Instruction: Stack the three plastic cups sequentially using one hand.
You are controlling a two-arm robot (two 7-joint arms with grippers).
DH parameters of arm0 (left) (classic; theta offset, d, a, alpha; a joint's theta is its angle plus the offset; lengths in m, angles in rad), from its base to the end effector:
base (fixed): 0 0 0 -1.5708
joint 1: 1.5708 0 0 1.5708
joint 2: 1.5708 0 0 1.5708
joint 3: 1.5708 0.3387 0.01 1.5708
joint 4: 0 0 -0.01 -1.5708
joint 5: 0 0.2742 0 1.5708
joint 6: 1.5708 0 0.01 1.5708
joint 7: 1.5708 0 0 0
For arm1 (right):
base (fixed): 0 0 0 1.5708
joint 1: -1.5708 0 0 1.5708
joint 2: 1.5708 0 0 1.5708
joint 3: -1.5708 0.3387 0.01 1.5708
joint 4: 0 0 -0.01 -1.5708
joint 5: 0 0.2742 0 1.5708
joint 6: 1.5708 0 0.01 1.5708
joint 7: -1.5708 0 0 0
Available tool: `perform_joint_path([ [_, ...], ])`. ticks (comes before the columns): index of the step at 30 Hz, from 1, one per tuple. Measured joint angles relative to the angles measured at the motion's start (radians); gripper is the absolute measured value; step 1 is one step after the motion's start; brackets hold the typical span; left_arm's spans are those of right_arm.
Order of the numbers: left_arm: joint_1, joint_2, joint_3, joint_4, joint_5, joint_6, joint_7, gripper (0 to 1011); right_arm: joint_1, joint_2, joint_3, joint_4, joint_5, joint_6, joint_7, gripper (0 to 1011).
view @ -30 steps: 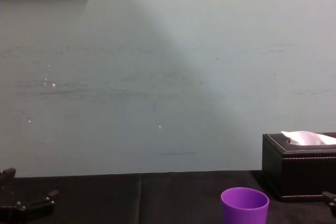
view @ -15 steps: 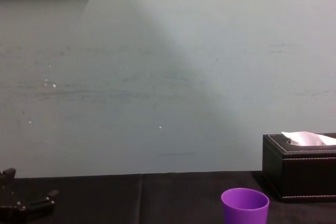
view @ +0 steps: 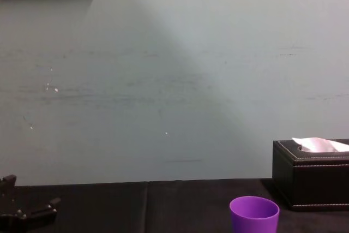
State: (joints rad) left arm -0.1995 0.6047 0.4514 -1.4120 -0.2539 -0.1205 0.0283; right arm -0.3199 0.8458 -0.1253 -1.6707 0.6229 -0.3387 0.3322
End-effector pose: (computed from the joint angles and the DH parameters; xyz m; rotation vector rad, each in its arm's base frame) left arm 0.3333 0.1195 -0.3349 0.3045 -0.2850 1.2480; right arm 0.2017 -0.2148 -0.3161 -0.1243 -0.0999 -1.0147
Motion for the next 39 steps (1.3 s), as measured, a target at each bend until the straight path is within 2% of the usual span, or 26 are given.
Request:
perform_joint_path([
  [5,0.000,0.000,0.000,0.000,0.000,0.000,0.000,1011,-0.027,0.038,-0.002,-0.025,-0.018,0.035,0.041,1000],
  [11,0.000,0.000,0.000,0.000,0.000,0.000,0.000,1011,-0.013,0.043,-0.035,-0.021,-0.056,0.068,0.087,1000],
  [26,0.000,0.000,0.000,0.000,0.000,0.000,0.000,1011,0.034,0.006,-0.068,0.002,-0.106,0.095,0.156,1000],
  [35,0.000,0.000,0.000,0.000,0.000,0.000,0.000,1011,0.079,-0.034,-0.089,0.015,-0.135,0.108,0.193,1000],
  [39,0.000,0.000,0.000,0.000,0.000,0.000,0.000,1011,0.109,-0.063,-0.102,0.030,-0.148,0.117,0.207,1000],
])
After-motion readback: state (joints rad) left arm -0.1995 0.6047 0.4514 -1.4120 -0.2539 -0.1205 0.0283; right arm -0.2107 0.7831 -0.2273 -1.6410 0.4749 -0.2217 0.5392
